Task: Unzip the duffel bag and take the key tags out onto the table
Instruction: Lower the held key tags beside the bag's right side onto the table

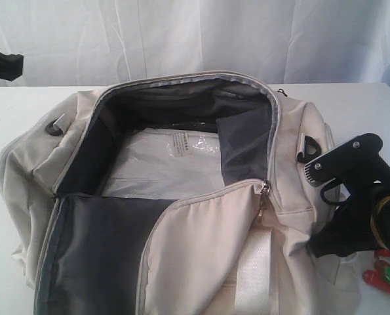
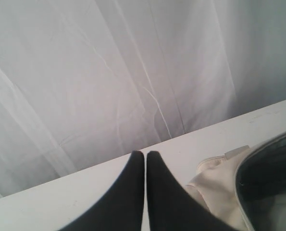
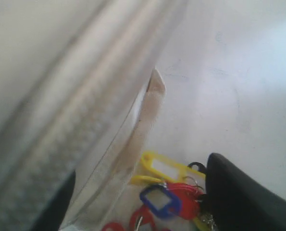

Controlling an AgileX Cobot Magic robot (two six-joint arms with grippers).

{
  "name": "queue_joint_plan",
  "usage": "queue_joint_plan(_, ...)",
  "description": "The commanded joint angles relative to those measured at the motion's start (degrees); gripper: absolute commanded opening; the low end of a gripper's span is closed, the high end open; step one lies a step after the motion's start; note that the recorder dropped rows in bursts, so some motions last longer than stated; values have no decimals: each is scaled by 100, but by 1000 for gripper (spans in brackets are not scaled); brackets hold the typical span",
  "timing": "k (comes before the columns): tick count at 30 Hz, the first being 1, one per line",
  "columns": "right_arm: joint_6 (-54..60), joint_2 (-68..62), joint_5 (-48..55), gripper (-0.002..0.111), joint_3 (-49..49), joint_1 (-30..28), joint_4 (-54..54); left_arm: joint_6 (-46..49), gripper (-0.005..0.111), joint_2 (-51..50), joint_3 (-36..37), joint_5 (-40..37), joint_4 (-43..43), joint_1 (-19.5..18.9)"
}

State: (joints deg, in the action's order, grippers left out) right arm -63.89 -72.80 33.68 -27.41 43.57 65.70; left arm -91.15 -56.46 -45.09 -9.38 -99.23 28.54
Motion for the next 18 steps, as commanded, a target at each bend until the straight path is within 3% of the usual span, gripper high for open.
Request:
queue_joint_plan(1, -110, 42, -74, 70, 0, -22, -14, 15, 8, 48, 32, -93, -72, 14)
queue_joint_plan(6, -110, 304, -12, 70, -19, -22, -14, 15, 8, 48, 32, -93, -72, 14)
queue_joint_plan(12, 151, 667, 1622, 65, -34, -22, -24, 15, 8, 48, 32, -93, -72, 14)
queue_joint_plan(18, 567, 922, 2002, 64, 13, -22, -431, 15, 8, 48, 32, -93, -72, 14)
